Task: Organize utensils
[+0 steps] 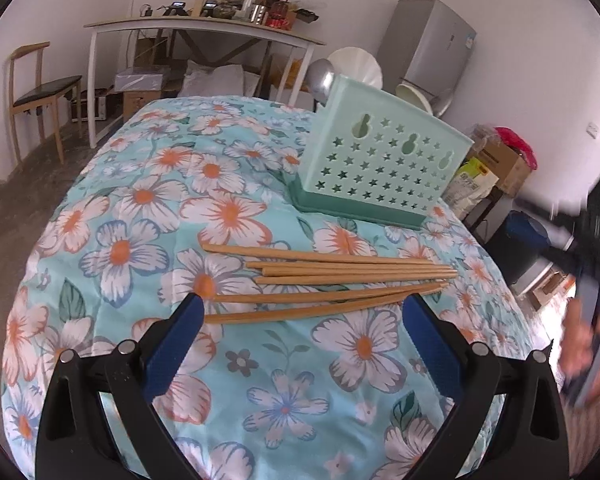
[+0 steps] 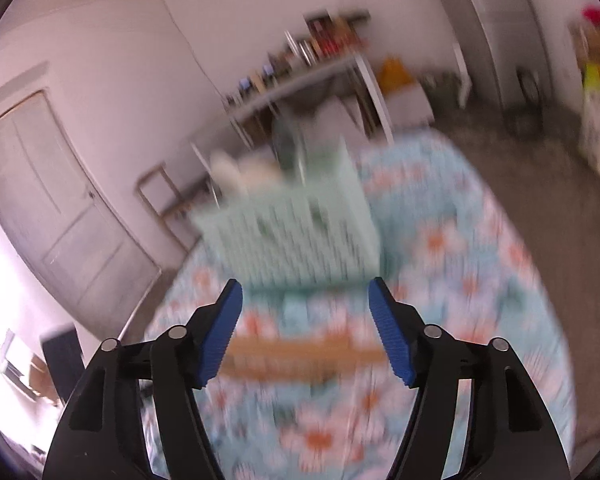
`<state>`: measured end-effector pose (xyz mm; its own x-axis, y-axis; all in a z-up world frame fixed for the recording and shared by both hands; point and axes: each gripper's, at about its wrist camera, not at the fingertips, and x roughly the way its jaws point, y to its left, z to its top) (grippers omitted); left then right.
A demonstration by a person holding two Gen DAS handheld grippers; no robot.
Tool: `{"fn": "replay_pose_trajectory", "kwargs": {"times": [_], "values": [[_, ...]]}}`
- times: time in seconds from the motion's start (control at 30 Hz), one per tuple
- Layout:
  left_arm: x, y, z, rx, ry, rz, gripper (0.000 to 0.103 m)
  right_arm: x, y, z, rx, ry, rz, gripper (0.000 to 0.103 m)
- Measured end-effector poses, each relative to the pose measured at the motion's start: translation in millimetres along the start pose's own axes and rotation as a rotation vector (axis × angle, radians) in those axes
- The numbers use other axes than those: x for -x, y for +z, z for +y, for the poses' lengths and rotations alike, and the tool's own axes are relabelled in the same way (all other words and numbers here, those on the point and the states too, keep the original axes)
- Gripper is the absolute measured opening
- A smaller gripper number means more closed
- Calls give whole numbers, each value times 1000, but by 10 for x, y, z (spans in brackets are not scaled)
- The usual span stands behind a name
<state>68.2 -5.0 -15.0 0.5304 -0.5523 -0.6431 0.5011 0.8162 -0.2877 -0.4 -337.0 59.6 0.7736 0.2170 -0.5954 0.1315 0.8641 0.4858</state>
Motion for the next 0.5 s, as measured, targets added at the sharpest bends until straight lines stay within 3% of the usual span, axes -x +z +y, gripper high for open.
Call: {"fn": "replay_pose_trajectory", "kwargs": {"times": [0.1, 0.23, 0.5], "values": [[27, 4, 12, 7, -11, -9, 97, -169, -283, -96, -45, -15, 94, 65], [38, -18, 31, 22, -16, -8, 97, -316, -445, -121, -63, -21, 153, 65], [-21, -46, 48, 37, -7, 35, 97, -429, -542, -221, -101, 6, 171, 65]]}}
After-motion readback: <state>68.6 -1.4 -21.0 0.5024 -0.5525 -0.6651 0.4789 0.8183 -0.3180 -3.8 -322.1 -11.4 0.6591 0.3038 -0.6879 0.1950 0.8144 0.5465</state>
